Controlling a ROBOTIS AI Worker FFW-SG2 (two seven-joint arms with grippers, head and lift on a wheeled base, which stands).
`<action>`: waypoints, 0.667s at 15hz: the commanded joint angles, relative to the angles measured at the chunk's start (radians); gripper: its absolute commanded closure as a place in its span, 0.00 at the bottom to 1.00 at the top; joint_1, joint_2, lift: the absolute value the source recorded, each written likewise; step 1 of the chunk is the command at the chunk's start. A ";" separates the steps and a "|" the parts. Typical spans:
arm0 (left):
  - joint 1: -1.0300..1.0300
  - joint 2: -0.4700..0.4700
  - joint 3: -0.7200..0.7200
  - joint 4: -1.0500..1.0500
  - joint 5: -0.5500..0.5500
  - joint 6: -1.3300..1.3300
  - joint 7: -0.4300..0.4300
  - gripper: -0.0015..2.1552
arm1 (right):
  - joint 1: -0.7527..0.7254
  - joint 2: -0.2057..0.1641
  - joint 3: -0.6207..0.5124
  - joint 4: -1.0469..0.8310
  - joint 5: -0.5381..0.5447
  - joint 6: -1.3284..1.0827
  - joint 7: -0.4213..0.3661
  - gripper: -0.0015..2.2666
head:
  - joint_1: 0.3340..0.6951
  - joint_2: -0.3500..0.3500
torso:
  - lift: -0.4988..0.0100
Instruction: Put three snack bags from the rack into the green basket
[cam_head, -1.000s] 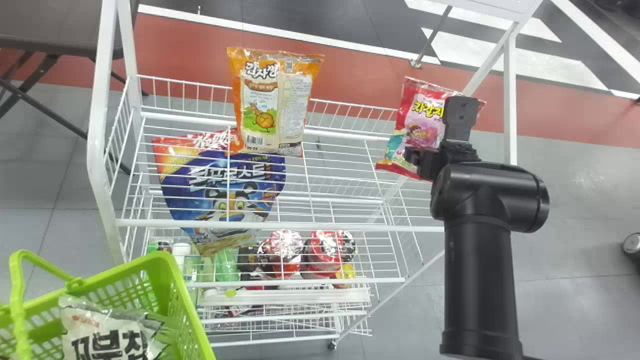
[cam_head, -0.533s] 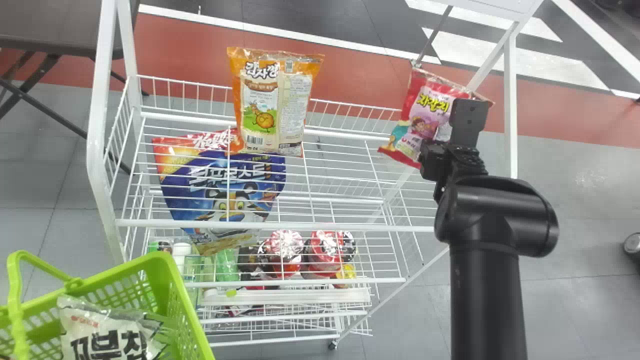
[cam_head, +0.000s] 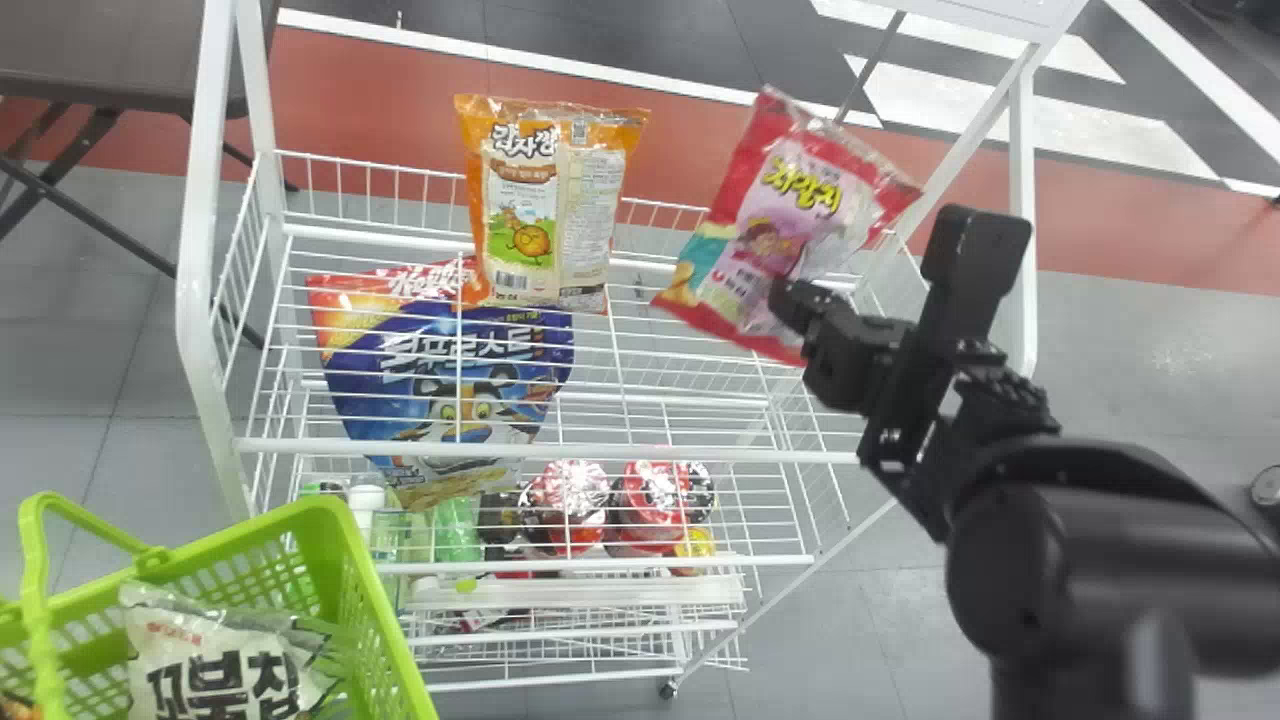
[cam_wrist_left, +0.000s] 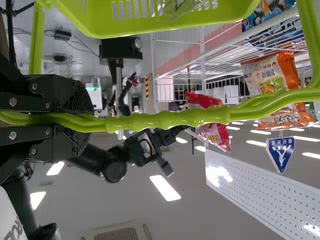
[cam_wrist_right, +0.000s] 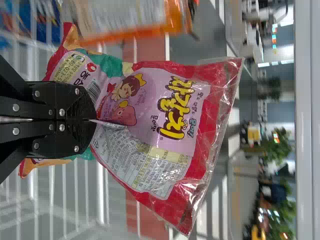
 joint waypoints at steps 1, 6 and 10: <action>-0.004 0.000 0.001 0.000 0.000 0.000 -0.010 1.00 | 0.072 0.001 -0.001 -0.137 -0.137 0.266 0.043 1.00 | 1.00 0.12 | 0.98; -0.009 -0.002 -0.001 -0.002 0.003 0.000 -0.010 1.00 | 0.103 0.001 -0.007 -0.256 -0.384 0.516 0.134 1.00 | 1.00 0.39 | 0.98; -0.006 -0.006 -0.012 -0.011 0.008 0.002 -0.010 1.00 | 0.081 0.004 0.124 -0.265 -0.448 0.516 0.148 1.00 | 1.00 0.63 | 0.98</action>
